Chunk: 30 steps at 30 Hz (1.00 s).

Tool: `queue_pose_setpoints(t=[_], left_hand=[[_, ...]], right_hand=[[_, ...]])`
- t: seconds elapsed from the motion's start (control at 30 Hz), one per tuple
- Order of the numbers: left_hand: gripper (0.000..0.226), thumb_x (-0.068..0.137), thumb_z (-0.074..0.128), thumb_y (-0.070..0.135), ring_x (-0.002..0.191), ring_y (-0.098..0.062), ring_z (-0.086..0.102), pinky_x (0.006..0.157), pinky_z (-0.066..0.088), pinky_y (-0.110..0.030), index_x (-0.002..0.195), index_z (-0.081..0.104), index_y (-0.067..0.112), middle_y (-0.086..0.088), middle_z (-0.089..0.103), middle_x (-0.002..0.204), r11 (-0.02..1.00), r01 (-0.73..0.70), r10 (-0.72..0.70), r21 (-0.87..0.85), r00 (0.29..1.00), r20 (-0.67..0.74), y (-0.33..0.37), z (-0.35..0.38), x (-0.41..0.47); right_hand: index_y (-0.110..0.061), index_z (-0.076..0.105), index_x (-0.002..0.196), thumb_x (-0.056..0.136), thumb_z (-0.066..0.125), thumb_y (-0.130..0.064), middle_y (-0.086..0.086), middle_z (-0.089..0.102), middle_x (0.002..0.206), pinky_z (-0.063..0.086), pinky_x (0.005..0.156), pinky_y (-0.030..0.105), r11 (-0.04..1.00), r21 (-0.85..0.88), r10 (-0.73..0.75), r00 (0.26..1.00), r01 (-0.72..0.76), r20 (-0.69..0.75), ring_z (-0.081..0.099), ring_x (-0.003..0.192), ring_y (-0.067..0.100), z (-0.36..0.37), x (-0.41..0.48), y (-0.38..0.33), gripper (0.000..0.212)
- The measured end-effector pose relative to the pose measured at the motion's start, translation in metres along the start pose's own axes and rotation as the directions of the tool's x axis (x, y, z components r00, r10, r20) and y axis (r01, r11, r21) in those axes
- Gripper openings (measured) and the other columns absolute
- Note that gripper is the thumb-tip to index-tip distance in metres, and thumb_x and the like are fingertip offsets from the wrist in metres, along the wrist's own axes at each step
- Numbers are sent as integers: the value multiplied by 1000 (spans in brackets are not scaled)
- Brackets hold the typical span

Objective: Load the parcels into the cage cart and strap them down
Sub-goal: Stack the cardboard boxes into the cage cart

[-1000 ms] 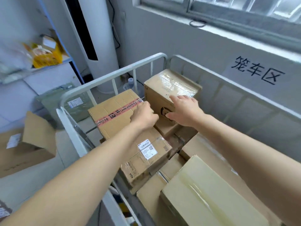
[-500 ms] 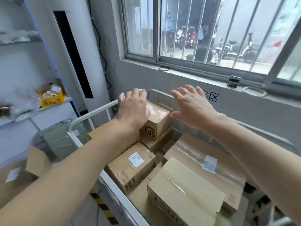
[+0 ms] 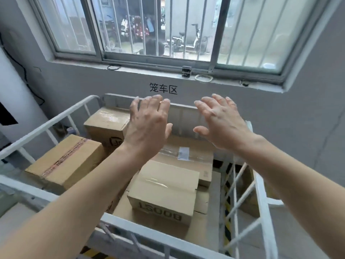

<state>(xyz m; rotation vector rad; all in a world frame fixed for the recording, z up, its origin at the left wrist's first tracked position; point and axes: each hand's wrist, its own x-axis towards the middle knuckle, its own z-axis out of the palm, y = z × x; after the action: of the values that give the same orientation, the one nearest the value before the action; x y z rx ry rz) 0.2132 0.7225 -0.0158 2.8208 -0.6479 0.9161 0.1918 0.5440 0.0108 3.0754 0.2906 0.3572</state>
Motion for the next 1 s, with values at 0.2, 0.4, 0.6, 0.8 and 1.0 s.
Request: queue_pose_setpoints(t=[0.2, 0.4, 0.6, 0.8, 1.0], left_hand=[[53, 70, 80, 19, 111, -38, 57, 101, 34, -57, 116, 61, 1, -21, 60, 119, 974, -153, 146, -165, 988, -55, 94, 12, 17], [50, 70, 78, 19, 109, -39, 57, 102, 33, -57, 113, 61, 1, -19, 60, 116, 918, -282, 271, -278, 959, -77, 230, 30, 38], [48, 73, 75, 22, 110, -37, 56, 102, 33, -54, 114, 61, 3, -16, 60, 118, 882, -325, 315, -343, 945, -84, 395, 56, 53], [45, 82, 66, 23, 120, -31, 51, 107, 27, -48, 123, 57, 7, -13, 56, 128, 892, -281, 313, -354, 949, 35, 514, 84, 65], [49, 90, 57, 30, 130, -26, 40, 113, 22, -42, 134, 47, 11, -8, 46, 140, 922, -212, 271, -324, 951, 149, 546, 122, 88]], right_hand=[[-17, 26, 148, 93, 55, -43, 7, 28, 153, 8, 118, 47, 977, -70, 201, 979, -202, -12, 13, 146, 27, -21, -69, 78, 68], [-16, 26, 148, 93, 53, -42, 7, 29, 151, 7, 119, 48, 920, -121, 378, 925, -373, 27, 13, 145, 28, -24, -146, 187, 67], [-16, 26, 148, 94, 52, -43, 6, 28, 152, 7, 118, 46, 884, -140, 456, 888, -446, 51, 13, 144, 28, -19, -227, 323, 66], [-16, 30, 145, 93, 53, -42, 5, 32, 149, 9, 117, 46, 881, -136, 471, 869, -454, 149, 18, 142, 27, -2, -269, 433, 62], [-17, 28, 146, 94, 52, -42, 4, 30, 151, 8, 117, 45, 910, -67, 414, 890, -409, 190, 15, 144, 26, 30, -258, 492, 63]])
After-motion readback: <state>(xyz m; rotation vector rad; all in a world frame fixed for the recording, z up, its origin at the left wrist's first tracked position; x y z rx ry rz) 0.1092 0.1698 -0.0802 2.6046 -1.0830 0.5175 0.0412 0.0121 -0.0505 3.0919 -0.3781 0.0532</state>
